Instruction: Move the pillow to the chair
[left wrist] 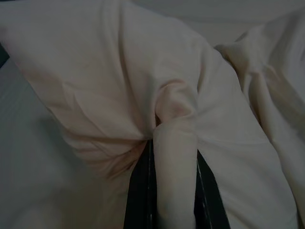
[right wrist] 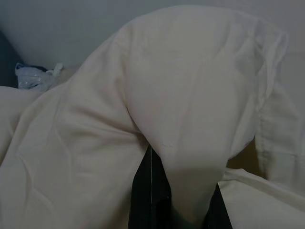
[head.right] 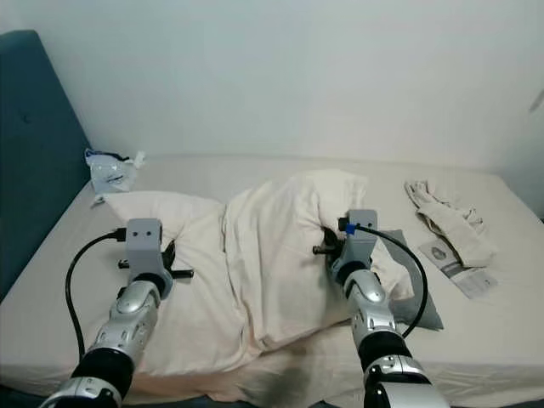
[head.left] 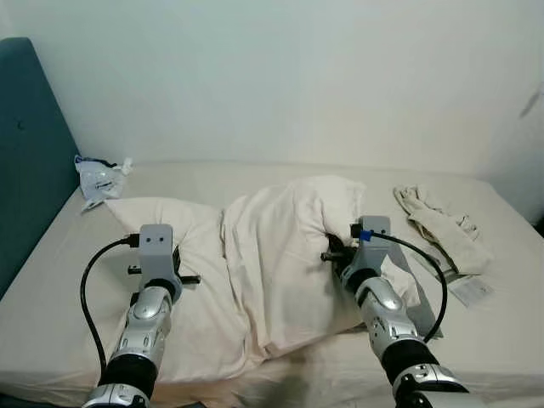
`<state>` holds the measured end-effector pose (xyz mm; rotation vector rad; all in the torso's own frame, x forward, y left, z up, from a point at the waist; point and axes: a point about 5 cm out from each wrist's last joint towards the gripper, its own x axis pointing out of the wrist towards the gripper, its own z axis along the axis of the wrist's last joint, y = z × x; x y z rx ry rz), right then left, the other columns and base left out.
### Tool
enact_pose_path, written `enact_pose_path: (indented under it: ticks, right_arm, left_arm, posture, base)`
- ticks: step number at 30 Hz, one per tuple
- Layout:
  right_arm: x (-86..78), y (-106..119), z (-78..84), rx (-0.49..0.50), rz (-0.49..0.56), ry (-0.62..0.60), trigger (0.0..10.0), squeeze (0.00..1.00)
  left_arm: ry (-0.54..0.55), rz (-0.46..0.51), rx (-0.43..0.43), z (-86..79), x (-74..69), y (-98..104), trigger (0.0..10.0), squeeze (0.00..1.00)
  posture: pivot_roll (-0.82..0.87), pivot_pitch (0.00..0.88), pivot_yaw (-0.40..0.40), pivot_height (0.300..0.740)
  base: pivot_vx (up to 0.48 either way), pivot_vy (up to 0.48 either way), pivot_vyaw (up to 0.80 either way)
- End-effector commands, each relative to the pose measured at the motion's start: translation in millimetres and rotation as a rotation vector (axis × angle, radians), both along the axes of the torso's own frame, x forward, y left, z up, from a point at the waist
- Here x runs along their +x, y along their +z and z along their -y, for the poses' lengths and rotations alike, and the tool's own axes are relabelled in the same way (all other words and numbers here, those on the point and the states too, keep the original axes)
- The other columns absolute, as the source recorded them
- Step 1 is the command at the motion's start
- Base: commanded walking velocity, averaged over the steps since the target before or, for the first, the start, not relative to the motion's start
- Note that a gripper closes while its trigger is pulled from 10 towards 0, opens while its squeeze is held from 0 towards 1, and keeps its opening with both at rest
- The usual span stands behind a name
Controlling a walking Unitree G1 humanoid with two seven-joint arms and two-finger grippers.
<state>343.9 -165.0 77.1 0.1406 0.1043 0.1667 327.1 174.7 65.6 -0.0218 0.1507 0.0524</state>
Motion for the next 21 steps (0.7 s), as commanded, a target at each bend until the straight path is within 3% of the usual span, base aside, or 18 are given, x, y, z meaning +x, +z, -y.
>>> enact_pose_path:
  ticks: [1,15,21]
  right_arm:
    - [5.6,8.9,-6.9,0.017,0.033,0.016,10.0,0.0]
    - [6.7,8.4,-8.3,0.02,0.027,0.013,10.0,0.0]
    - [5.9,7.1,-9.8,0.031,0.026,0.005,10.0,0.0]
  left_arm:
    - [-0.037,0.033,-0.004,6.9,3.6,7.5,10.0,0.0]
    - [-0.049,0.033,0.011,3.7,3.8,8.5,10.0,0.0]
    - [-0.064,0.027,0.035,3.7,5.3,10.1,10.0,0.0]
  posture:
    - [0.02,0.0,-0.05,0.74]
    - [0.03,0.0,-0.035,0.74]
    - [0.03,0.0,-0.019,0.74]
  base:
    - [-0.315,0.0,0.0]
    - [-0.357,0.0,0.0]
    - [0.0,0.0,0.0]
